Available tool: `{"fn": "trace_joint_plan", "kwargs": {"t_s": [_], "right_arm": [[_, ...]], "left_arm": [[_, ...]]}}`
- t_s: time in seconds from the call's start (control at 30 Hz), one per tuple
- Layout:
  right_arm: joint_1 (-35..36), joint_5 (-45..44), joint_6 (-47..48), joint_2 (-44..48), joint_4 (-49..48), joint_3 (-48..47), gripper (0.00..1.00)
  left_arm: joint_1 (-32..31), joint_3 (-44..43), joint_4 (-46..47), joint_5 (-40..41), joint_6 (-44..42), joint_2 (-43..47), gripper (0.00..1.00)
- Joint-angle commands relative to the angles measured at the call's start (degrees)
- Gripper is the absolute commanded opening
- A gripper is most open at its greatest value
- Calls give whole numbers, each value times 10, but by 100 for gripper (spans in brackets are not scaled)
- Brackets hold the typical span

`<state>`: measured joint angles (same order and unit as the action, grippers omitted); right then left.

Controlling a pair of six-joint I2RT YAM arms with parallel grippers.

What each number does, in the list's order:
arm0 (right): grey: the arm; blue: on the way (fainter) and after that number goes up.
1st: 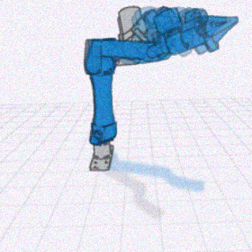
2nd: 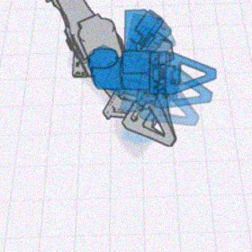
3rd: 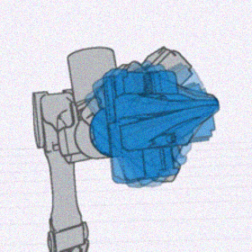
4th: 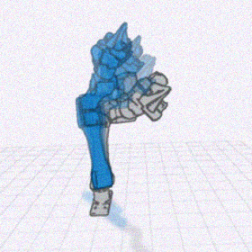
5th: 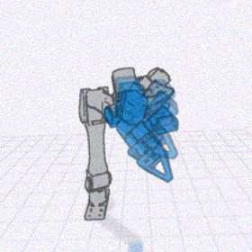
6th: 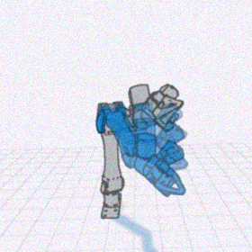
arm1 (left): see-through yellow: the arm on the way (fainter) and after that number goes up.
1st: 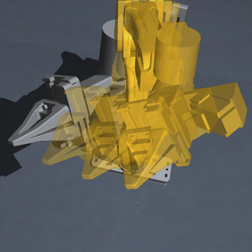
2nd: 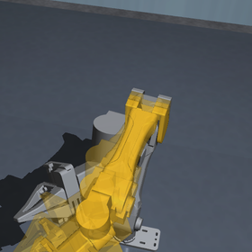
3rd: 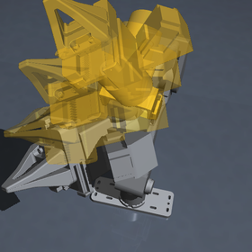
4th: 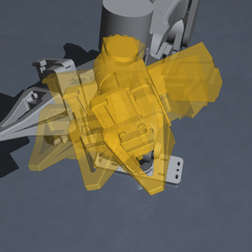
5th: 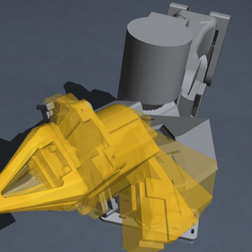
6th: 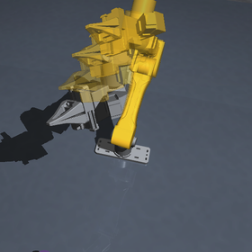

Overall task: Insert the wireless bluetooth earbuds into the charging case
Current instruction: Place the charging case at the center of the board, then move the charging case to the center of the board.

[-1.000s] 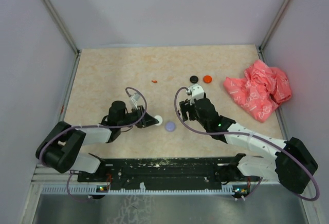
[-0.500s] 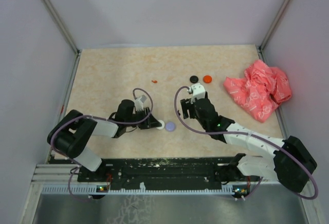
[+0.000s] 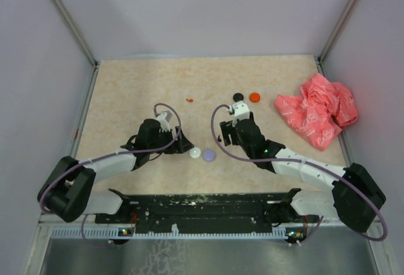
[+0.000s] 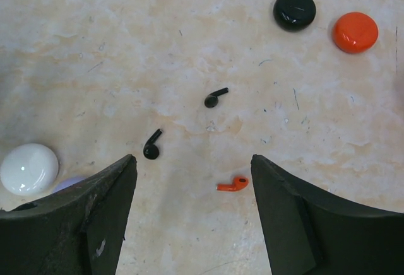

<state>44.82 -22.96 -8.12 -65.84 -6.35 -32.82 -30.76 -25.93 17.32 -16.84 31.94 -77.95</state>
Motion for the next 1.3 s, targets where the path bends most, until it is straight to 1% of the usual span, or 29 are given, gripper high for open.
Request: {"fn": "trace_joint_plan", "kwargs": {"t_s": [0.0, 0.1, 0.23, 0.37, 0.47, 0.57, 0.7, 0.9, 1.07, 1.27], "right_arm": [[-10, -4, -4, -32, 22, -70, 73], [-26, -1, -19, -66, 54, -108, 73], [-60, 11, -29, -121, 85, -160, 73], [-117, 62, -45, -179, 76, -198, 72], [-147, 71, -38, -231, 53, -228, 72], [-182, 101, -33, -277, 24, -259, 70], [-215, 122, -9, -347, -2, -303, 69], [-242, 130, 11, -440, -1, -382, 66], [-260, 145, 16, -503, 14, -450, 63], [-268, 146, 18, -557, 63, -514, 60]], "left_arm": [[-1, -14, -73, 116, -48, 68, 89], [0, -3, -76, 148, -69, 110, 89], [0, 28, -54, 180, -89, 164, 90], [0, 76, 3, 210, -116, 213, 91], [0, 112, 50, 217, -136, 237, 91], [0, 132, 70, 232, -155, 252, 90], [0, 137, 60, 246, -167, 261, 90], [0, 137, 64, 223, -170, 255, 90], [-1, 134, 63, 219, -173, 243, 89], [0, 130, 66, 198, -180, 240, 89]]}}
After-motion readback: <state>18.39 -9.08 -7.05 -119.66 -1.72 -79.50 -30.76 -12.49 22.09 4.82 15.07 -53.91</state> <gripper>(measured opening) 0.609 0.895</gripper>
